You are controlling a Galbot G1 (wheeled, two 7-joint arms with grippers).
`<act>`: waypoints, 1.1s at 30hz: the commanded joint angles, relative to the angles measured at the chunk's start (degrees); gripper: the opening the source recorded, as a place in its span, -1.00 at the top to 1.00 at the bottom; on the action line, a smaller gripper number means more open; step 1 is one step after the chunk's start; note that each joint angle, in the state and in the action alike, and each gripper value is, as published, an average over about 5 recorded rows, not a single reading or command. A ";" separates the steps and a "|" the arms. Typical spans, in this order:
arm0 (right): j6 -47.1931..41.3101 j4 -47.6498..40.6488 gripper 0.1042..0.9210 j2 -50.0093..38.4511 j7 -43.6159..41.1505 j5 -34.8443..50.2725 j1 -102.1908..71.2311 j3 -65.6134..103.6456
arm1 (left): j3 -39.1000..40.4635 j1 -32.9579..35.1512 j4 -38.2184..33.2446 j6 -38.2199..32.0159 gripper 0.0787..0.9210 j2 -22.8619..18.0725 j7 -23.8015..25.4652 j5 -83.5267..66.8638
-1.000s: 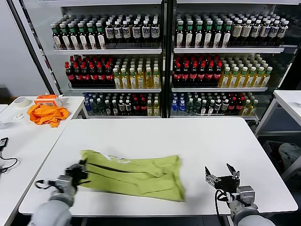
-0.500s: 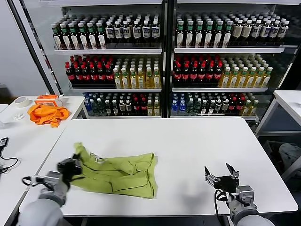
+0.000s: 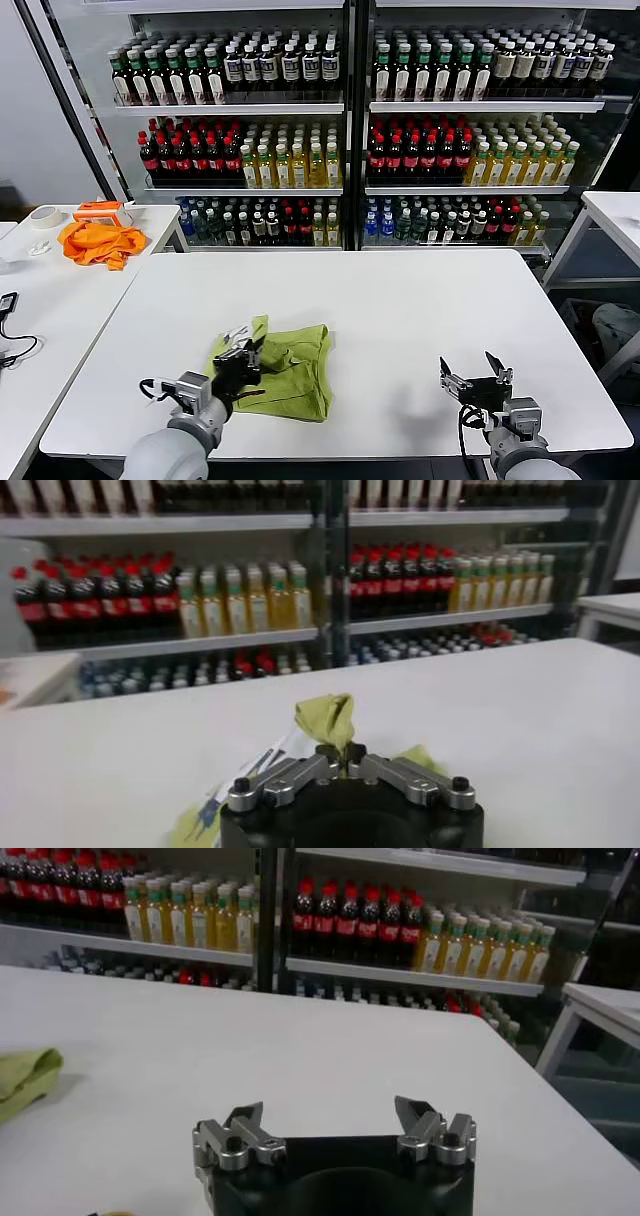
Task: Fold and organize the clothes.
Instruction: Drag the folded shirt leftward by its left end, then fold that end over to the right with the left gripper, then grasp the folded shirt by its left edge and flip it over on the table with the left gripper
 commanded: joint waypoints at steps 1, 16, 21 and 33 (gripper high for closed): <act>0.02 -0.70 -0.76 0.55 0.04 -0.76 0.10 -0.22 | 5.97 -3.28 2.10 0.44 0.96 -2.53 -1.66 -1.57; -0.15 -0.83 -0.76 0.90 0.03 -2.10 0.44 -1.06 | 7.56 -6.74 6.91 0.39 0.92 -7.36 -8.28 -13.29; -0.16 -0.33 -0.76 0.74 -0.02 -2.07 0.37 -0.76 | 7.53 -6.73 5.23 0.35 0.59 -8.22 -8.16 -14.69; 0.16 0.93 -0.76 0.39 -0.45 -1.80 0.07 -0.41 | -6.54 -0.23 0.91 0.30 -0.23 -0.14 -7.41 -4.97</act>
